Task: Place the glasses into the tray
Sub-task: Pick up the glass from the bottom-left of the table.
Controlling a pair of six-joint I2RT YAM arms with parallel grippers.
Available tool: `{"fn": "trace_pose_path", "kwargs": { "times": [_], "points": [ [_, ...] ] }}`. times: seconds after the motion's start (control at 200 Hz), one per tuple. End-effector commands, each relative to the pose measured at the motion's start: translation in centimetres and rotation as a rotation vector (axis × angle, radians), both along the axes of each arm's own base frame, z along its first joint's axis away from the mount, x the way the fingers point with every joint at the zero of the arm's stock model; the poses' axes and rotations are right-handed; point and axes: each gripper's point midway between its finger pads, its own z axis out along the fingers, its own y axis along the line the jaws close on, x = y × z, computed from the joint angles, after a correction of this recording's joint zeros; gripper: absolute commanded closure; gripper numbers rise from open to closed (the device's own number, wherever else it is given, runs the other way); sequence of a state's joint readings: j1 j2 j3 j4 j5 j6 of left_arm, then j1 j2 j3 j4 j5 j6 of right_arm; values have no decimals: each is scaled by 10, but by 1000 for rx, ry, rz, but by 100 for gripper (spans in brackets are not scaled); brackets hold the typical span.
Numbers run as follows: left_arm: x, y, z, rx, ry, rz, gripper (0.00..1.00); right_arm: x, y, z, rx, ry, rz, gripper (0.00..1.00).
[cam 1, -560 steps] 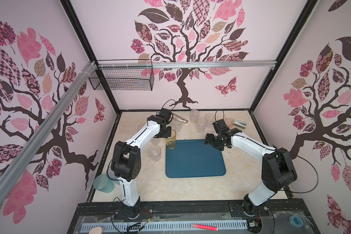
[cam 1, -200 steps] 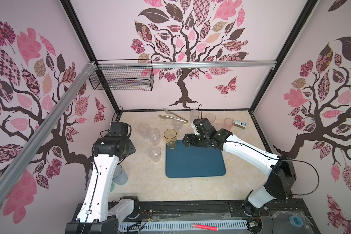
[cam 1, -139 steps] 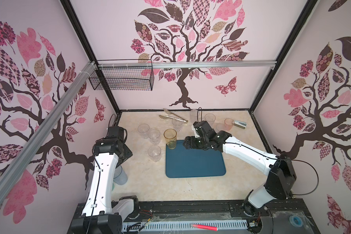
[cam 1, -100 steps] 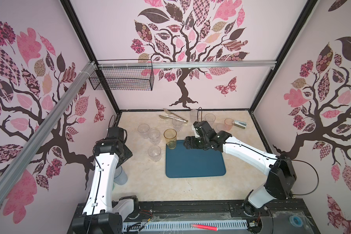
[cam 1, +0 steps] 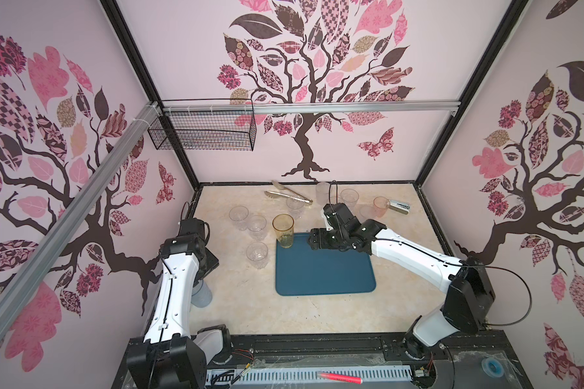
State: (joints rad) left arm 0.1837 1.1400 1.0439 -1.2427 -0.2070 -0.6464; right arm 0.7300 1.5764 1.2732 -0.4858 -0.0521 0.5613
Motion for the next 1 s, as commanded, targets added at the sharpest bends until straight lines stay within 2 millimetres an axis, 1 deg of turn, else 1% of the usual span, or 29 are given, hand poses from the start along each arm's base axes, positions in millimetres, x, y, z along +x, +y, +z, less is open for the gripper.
{"fn": "trace_pose_path", "kwargs": {
  "times": [0.0,0.13,0.25,0.39,0.625,0.85,0.915,0.995],
  "points": [
    [-1,4,-8,14,6,6,45,0,-5,19,21,-39,-20,14],
    [-1,10,-2,48,-4,6,46,0,-6,18,18,-39,-24,14],
    [2,10,-7,36,2,8,48,0,-6,17,19,-40,-27,14],
    [13,12,-9,41,0,1,50,-2,-7,16,18,-38,-25,14],
    [19,16,-26,44,37,-7,54,-3,-11,12,7,-40,-30,14],
    [21,13,-47,20,70,-12,60,-4,-12,10,2,-41,-31,14],
    [20,13,-48,19,77,-12,62,-4,-13,10,-1,-42,-32,14],
    [21,13,-43,22,62,-13,67,-5,-14,9,-4,-42,-35,14]
  ]
}}
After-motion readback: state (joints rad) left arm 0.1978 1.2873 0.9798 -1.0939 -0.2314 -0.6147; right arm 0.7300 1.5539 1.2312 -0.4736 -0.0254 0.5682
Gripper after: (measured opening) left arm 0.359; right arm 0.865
